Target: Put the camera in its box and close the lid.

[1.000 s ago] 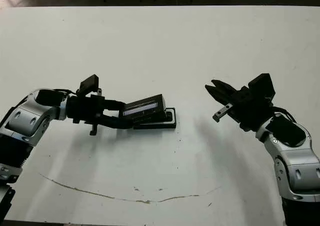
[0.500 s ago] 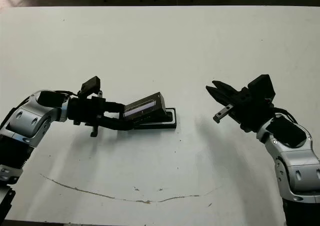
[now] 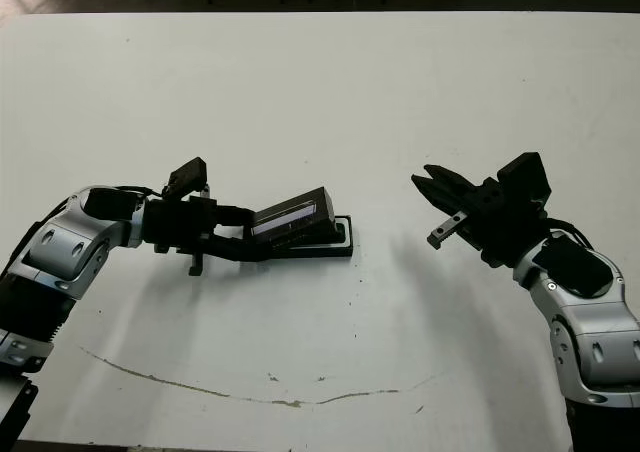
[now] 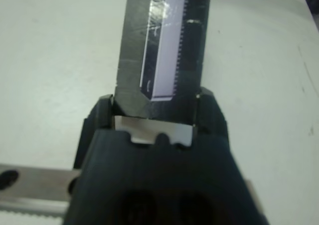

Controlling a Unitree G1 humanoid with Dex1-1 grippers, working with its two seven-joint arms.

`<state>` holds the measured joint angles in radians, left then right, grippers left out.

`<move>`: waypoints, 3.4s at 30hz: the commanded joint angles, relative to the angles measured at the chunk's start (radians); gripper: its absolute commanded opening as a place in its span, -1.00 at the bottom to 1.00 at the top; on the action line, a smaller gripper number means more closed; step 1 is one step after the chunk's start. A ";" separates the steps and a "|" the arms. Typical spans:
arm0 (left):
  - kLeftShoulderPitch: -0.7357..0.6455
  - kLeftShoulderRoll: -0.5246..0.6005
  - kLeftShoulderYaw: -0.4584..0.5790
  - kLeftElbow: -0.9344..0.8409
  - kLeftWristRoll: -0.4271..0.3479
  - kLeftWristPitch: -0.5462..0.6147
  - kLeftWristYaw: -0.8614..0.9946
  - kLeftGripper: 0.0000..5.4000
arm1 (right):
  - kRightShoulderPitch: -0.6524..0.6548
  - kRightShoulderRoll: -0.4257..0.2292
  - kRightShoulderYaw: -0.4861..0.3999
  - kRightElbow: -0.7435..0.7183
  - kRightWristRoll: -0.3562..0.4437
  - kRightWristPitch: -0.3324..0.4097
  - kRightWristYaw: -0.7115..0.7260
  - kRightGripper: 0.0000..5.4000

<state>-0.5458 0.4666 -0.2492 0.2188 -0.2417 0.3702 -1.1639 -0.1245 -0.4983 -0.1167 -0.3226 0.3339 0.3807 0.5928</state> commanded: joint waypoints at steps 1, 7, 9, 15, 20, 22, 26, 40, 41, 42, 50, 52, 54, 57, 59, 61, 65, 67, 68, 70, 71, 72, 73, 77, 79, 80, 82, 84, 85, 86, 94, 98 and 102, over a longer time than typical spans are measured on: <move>0.013 0.010 0.020 -0.013 -0.005 0.018 0.016 -0.53 | 0.013 -0.010 0.001 0.026 0.004 -0.007 0.017 -1.00; -0.013 -0.006 -0.027 -0.002 0.014 0.023 -0.007 -0.53 | 0.014 -0.017 0.001 0.013 0.000 0.006 0.015 -1.00; -0.024 -0.011 -0.047 0.005 0.026 0.008 -0.019 -0.53 | 0.016 -0.020 -0.001 0.013 0.000 0.002 0.018 -1.00; -0.063 -0.005 -0.111 -0.006 0.088 -0.004 -0.031 -0.53 | 0.019 -0.025 -0.008 0.006 0.010 -0.005 0.022 -1.00; -0.067 0.007 -0.126 -0.004 0.106 -0.022 -0.056 -0.53 | 0.017 -0.027 -0.012 -0.005 0.014 -0.001 0.021 -1.00; -0.066 0.009 -0.121 0.008 0.100 -0.030 -0.067 -0.53 | 0.020 -0.027 -0.013 -0.011 0.010 -0.003 0.017 -1.00; -0.064 0.016 -0.125 0.012 0.108 -0.035 -0.071 -0.53 | 0.024 -0.024 -0.013 -0.015 0.016 0.007 0.015 -1.00; -0.064 -0.069 -0.180 0.030 0.179 -0.007 0.031 -0.53 | 0.043 -0.023 -0.020 -0.031 0.019 -0.006 0.018 -1.00; -0.062 -0.073 -0.184 0.023 0.181 0.008 0.039 -0.53 | 0.045 -0.023 -0.020 -0.032 0.020 -0.006 0.018 -1.00; -0.057 -0.075 -0.188 0.012 0.185 0.016 0.049 -0.53 | 0.046 -0.022 -0.020 -0.033 0.019 -0.006 0.017 -1.00; -0.040 -0.106 -0.208 -0.031 0.178 0.083 0.069 -0.53 | 0.049 -0.021 -0.018 -0.039 0.025 0.006 0.014 -1.00; -0.044 -0.108 -0.220 -0.037 0.188 0.075 0.066 -0.53 | 0.049 -0.021 -0.018 -0.034 0.026 0.000 0.017 -1.00; -0.051 -0.110 -0.230 -0.044 0.196 0.085 0.065 -0.53 | 0.050 -0.021 -0.018 -0.034 0.027 -0.002 0.016 -1.00; -0.067 -0.112 -0.254 -0.054 0.218 0.099 0.064 -0.53 | 0.048 -0.025 -0.018 -0.042 0.024 0.006 0.012 -1.00; -0.086 -0.108 -0.276 -0.064 0.238 0.122 0.061 -0.53 | 0.049 -0.025 -0.018 -0.045 0.022 0.006 0.010 -1.00; -0.104 -0.104 -0.297 -0.071 0.256 0.127 0.052 -0.53 | 0.049 -0.026 -0.016 -0.048 0.021 0.009 0.008 -1.00; -0.129 -0.099 -0.311 -0.071 0.272 0.109 0.029 -0.54 | 0.046 -0.028 -0.013 -0.050 0.021 0.016 0.008 -1.00; -0.136 -0.094 -0.316 -0.075 0.285 0.100 0.026 -0.54 | 0.047 -0.029 -0.011 -0.053 0.019 0.017 0.007 -1.00; -0.140 -0.092 -0.320 -0.077 0.292 0.098 0.025 -0.54 | 0.048 -0.029 -0.010 -0.055 0.019 0.019 0.006 -1.00; -0.147 -0.090 -0.326 -0.079 0.301 0.109 0.021 -0.56 | 0.049 -0.028 -0.010 -0.055 0.022 0.023 0.007 -1.00; -0.151 -0.089 -0.330 -0.079 0.306 0.117 0.019 -0.56 | 0.050 -0.025 -0.010 -0.050 0.023 0.016 0.010 -1.00; -0.153 -0.088 -0.333 -0.078 0.308 0.128 0.017 -0.56 | 0.049 -0.025 -0.009 -0.046 0.024 0.013 0.013 -1.00; -0.155 -0.088 -0.334 -0.077 0.309 0.136 0.015 -0.56 | 0.049 -0.025 -0.009 -0.044 0.024 0.011 0.016 -1.00; -0.158 -0.063 -0.340 -0.071 0.317 0.113 -0.012 -0.36 | 0.050 -0.024 -0.010 -0.037 0.024 0.004 0.020 -1.00; -0.155 -0.050 -0.335 -0.060 0.316 0.079 -0.024 -0.18 | 0.051 -0.024 -0.009 -0.038 0.023 0.009 0.016 -1.00; -0.152 -0.041 -0.330 -0.051 0.315 0.058 -0.029 -0.09 | 0.052 -0.024 -0.009 -0.039 0.023 0.009 0.015 -1.00; -0.144 -0.018 -0.320 -0.038 0.315 0.013 -0.038 0.08 | 0.053 -0.023 -0.008 -0.042 0.022 0.010 0.013 -1.00; -0.130 0.012 -0.297 -0.030 0.301 -0.012 -0.055 0.25 | 0.054 -0.022 -0.008 -0.041 0.023 0.006 0.015 -1.00; -0.120 0.032 -0.283 -0.026 0.293 -0.039 -0.066 0.35 | 0.054 -0.021 -0.009 -0.040 0.024 0.003 0.016 -1.00; -0.111 0.048 -0.268 -0.022 0.284 -0.064 -0.077 0.43 | 0.054 -0.021 -0.009 -0.039 0.025 0.001 0.018 -1.00; -0.012 0.214 -0.135 -0.038 0.242 -0.191 -0.113 0.99 | 0.048 -0.023 -0.007 -0.024 0.026 -0.005 0.022 -1.00; 0.044 0.271 -0.043 -0.082 0.217 -0.194 -0.080 0.99 | 0.040 -0.020 -0.005 -0.015 0.031 0.000 0.020 -1.00; 0.086 0.275 0.064 -0.124 0.186 -0.170 0.013 0.99 | 0.032 -0.020 0.000 -0.005 0.026 -0.008 0.024 -1.00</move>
<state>-0.4937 0.7337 -0.2175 0.1176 -0.0451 0.1778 -1.1884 -0.0985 -0.5140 -0.1220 -0.3416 0.3591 0.3713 0.6072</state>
